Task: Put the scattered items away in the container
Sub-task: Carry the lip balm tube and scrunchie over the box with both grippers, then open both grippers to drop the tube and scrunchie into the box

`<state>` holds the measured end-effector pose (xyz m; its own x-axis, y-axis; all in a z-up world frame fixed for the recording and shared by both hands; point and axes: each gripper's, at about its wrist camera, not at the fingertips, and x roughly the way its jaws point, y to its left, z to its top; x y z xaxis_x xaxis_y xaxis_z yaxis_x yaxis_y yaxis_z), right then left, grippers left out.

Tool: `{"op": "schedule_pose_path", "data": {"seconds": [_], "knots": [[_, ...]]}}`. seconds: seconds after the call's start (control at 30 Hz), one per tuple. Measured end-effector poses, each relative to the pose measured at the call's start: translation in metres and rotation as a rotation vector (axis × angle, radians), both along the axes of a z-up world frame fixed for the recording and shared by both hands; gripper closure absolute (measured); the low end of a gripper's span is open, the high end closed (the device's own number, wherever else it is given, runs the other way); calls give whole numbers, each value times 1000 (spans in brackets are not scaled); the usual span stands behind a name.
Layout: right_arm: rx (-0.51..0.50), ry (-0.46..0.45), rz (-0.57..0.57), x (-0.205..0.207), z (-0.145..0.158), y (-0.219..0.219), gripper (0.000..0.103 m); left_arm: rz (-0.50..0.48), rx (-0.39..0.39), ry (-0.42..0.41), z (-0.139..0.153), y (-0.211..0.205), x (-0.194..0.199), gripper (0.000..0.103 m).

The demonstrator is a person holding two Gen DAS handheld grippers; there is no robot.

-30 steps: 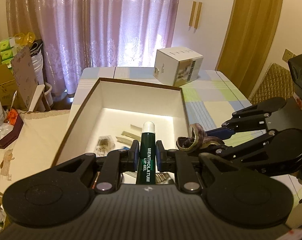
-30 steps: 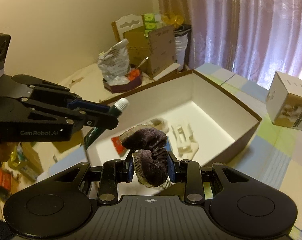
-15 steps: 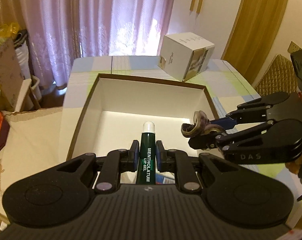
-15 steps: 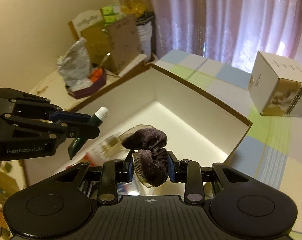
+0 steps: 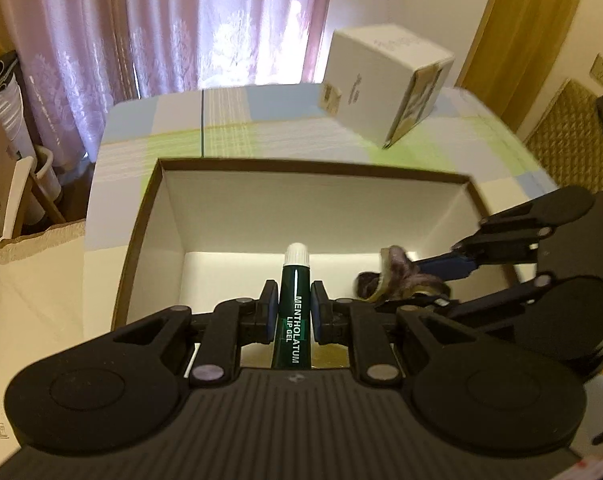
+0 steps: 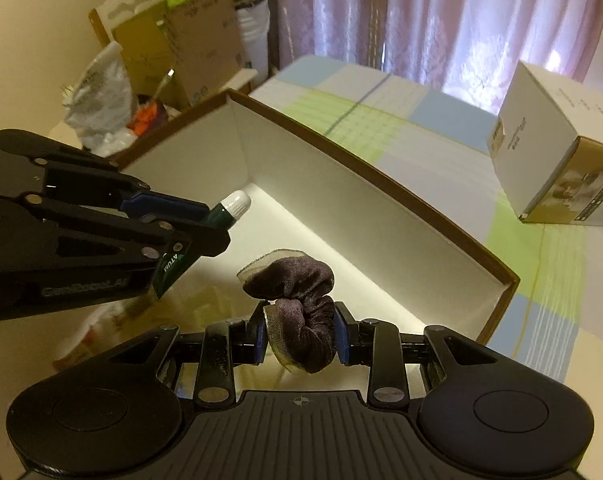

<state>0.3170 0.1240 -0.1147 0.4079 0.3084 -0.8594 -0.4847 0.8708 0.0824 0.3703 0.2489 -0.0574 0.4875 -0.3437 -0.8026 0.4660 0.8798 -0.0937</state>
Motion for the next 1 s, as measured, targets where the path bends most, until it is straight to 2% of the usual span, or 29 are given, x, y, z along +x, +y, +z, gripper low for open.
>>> {"op": "schedule_pose_path", "data": {"seconds": [0.2,0.33,0.47,0.7,0.77,0.83,1.0], "knots": [[-31,14,-3,7,-9,1,74,-5,43,32,-19,-8,22,90],[-40,10,2,10,-13,1,74,-10,78,36,-25,-12,25,90],[-44,8,4,10,-13,3,74,-13,79,33,-24,-12,23,89],[-46,-14,-5,10,-11,3,73,-13,79,23,-16,-10,21,77],[-41,-31,-4,9,-9,2,66,-16,82,14,-13,-10,18,74],[-25,-55,4,6,-6,2,47,-20,87,1,-9,-10,15,67],[-9,-106,18,-2,3,1,31,-9,94,-17,2,-6,8,56]]}}
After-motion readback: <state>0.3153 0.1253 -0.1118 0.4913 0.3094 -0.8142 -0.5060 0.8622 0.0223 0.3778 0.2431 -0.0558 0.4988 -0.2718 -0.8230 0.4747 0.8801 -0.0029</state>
